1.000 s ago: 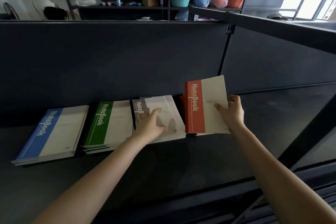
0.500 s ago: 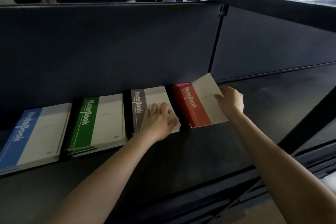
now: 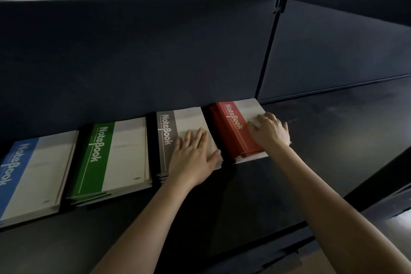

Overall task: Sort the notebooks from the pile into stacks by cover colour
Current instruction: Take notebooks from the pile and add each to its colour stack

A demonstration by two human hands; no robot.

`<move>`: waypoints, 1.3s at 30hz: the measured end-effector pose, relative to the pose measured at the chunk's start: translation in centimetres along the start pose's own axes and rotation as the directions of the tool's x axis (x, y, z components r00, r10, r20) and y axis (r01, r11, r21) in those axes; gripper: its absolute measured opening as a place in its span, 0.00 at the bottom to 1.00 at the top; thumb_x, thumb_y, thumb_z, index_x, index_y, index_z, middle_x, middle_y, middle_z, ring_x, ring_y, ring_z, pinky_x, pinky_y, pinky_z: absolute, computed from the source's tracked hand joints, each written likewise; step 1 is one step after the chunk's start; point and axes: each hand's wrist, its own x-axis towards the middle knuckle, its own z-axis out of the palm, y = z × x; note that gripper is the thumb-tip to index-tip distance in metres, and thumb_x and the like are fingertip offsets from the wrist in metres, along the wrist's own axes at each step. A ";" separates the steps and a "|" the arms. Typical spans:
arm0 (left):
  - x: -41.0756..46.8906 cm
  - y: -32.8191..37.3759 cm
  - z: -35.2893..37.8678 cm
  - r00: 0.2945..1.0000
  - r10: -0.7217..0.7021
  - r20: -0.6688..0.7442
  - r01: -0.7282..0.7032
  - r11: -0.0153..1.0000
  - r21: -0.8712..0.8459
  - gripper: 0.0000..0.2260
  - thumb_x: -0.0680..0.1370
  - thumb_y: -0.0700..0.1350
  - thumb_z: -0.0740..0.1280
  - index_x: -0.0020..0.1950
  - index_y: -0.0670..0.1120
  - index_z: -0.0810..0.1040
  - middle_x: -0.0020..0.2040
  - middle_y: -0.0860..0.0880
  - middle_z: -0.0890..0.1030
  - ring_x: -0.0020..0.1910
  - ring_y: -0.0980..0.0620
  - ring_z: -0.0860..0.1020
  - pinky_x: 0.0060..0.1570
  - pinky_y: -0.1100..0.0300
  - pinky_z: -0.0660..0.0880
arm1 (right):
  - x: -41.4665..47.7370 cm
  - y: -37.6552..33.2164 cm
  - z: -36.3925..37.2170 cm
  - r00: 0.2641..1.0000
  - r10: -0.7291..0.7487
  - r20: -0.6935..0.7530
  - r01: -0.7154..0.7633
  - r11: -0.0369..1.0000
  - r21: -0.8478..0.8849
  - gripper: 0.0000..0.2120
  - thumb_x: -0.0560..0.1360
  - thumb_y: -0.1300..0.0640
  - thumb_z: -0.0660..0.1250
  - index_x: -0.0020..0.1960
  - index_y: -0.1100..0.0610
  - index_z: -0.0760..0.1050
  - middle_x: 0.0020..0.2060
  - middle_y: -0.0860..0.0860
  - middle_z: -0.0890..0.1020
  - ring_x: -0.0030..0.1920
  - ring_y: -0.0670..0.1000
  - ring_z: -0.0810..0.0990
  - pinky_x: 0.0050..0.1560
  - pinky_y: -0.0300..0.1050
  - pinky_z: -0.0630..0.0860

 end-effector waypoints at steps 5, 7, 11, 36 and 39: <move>0.0 0.0 0.2 1.000 -0.002 -0.013 0.002 1.000 0.007 0.31 0.81 0.63 0.42 0.79 0.48 0.42 0.79 0.51 0.42 0.78 0.48 0.41 0.74 0.49 0.40 | -0.1 0.0 -0.2 1.000 0.003 0.023 -0.003 1.000 0.015 0.25 0.79 0.43 0.53 0.70 0.54 0.67 0.72 0.51 0.65 0.70 0.53 0.65 0.72 0.54 0.58; 0.1 0.1 0.2 1.000 -0.002 -0.014 0.002 1.000 0.008 0.31 0.80 0.63 0.41 0.79 0.48 0.42 0.79 0.51 0.42 0.78 0.48 0.41 0.74 0.48 0.40 | 0.1 0.0 -0.2 0.999 -0.006 0.041 0.006 1.000 0.013 0.25 0.79 0.42 0.53 0.71 0.54 0.66 0.72 0.50 0.64 0.71 0.52 0.65 0.71 0.54 0.57; 0.1 0.0 0.4 1.000 -0.003 -0.013 0.003 1.000 0.011 0.32 0.80 0.63 0.41 0.79 0.48 0.42 0.79 0.51 0.43 0.78 0.48 0.41 0.74 0.48 0.41 | 0.2 0.1 -0.3 0.999 -0.028 0.037 0.027 0.999 0.019 0.24 0.79 0.42 0.54 0.70 0.54 0.67 0.72 0.50 0.65 0.70 0.52 0.66 0.70 0.54 0.58; -6.1 -10.0 -5.2 0.957 -0.155 -0.244 0.012 0.865 -0.502 0.23 0.82 0.51 0.58 0.77 0.54 0.58 0.78 0.54 0.54 0.77 0.53 0.52 0.76 0.47 0.50 | -6.6 -13.0 -0.3 0.873 -0.451 -0.186 0.486 0.768 0.417 0.16 0.77 0.51 0.64 0.63 0.54 0.75 0.63 0.48 0.77 0.62 0.50 0.74 0.57 0.38 0.67; -9.0 -13.7 -6.2 0.932 -0.245 -0.268 0.080 0.858 -0.508 0.23 0.82 0.50 0.59 0.77 0.54 0.58 0.78 0.54 0.54 0.77 0.54 0.50 0.76 0.50 0.51 | -8.0 -17.2 0.6 0.831 -0.533 -0.159 0.541 0.709 0.453 0.17 0.77 0.52 0.64 0.65 0.55 0.74 0.64 0.50 0.76 0.64 0.51 0.73 0.60 0.40 0.67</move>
